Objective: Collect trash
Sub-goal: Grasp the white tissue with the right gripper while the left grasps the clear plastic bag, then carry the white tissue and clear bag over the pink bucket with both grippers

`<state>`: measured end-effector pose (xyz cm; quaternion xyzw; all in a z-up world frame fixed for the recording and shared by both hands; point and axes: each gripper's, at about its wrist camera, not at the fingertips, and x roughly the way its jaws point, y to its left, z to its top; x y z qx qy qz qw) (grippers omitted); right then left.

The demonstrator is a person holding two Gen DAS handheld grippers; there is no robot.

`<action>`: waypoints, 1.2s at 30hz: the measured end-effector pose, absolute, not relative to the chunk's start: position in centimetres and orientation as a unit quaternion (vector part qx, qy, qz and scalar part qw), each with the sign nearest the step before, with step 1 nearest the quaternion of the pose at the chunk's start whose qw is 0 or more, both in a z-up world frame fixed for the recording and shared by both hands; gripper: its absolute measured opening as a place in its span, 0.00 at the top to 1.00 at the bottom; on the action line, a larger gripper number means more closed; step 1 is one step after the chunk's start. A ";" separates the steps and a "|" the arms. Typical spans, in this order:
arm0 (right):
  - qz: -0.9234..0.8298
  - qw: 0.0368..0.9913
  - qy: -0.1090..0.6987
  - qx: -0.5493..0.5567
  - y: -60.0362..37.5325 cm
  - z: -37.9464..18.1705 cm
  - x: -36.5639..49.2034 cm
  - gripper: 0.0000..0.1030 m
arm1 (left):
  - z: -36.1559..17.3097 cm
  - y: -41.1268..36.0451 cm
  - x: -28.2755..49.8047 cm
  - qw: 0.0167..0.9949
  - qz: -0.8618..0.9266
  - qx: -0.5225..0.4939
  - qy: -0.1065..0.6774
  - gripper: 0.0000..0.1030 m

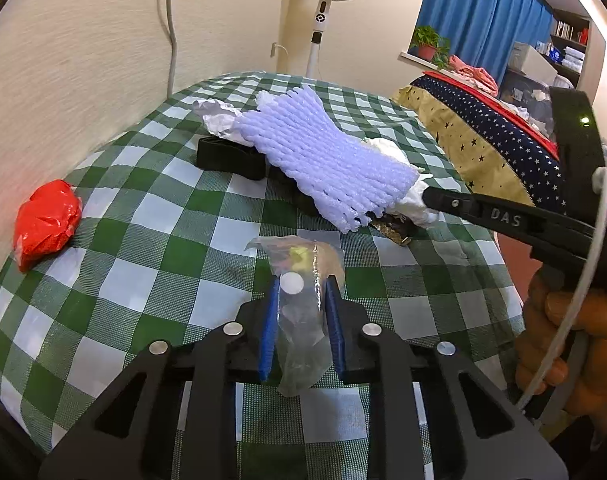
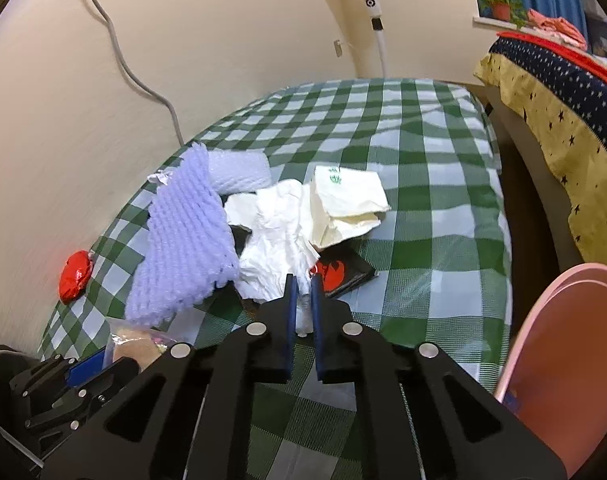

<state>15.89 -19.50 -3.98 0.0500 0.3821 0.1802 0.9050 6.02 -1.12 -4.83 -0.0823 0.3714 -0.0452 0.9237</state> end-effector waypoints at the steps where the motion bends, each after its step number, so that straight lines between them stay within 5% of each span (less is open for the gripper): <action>1: 0.180 0.906 0.380 0.050 -19.6 -3.8 15.7 0.94 | -4.8 -1.1 6.0 0.924 -0.045 -0.083 0.371 0.80; 36: 0.103 0.948 0.301 0.029 -24.6 4.8 3.3 0.95 | -0.9 -0.7 2.4 0.943 -0.050 -0.074 0.320 0.81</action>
